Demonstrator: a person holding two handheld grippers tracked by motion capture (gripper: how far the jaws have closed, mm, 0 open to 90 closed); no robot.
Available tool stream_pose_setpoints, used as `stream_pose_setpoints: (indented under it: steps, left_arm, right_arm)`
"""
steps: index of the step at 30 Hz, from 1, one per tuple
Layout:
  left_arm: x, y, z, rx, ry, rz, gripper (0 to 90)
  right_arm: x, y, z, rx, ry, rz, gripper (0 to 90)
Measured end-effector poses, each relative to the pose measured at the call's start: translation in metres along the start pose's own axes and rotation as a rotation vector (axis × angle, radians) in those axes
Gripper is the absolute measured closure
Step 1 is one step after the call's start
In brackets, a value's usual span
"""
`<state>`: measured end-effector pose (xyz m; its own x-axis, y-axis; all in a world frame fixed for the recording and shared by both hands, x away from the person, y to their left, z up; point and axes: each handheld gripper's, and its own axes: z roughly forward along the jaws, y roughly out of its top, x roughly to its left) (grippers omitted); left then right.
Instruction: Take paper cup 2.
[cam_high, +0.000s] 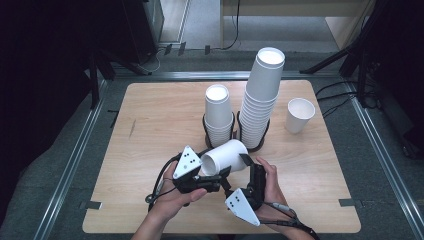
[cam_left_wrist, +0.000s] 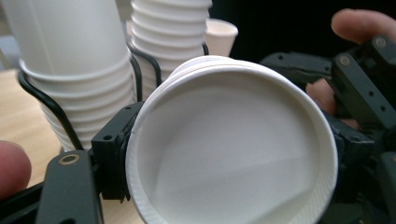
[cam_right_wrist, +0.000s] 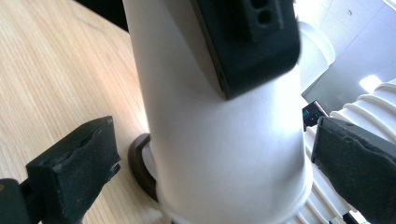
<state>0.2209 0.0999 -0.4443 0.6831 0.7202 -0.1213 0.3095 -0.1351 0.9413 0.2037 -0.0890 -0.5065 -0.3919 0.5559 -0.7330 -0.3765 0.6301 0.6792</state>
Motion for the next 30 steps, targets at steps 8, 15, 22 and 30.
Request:
stream_pose_setpoints:
  steps: [8, 15, 22, 30]
  left_arm:
    - [0.007, 0.002, -0.008, -0.113, 0.047, -0.02, 22.2]
    - [0.01, 0.002, -0.013, -0.177, 0.031, -0.037, 22.2]
    - [0.01, 0.002, -0.017, -0.249, 0.055, -0.04, 22.1]
    - [0.009, -0.002, -0.02, -0.361, 0.059, -0.051, 22.0]
  right_arm:
    - [-0.008, 0.007, -0.003, -0.018, -0.015, 0.112, 0.6]
    - [-0.02, 0.011, -0.005, -0.032, -0.028, 0.268, 0.6]
    - [-0.038, 0.012, -0.009, -0.056, -0.016, 0.578, 0.8]
    - [-0.052, 0.014, -0.012, -0.073, 0.003, 0.793, 0.8]
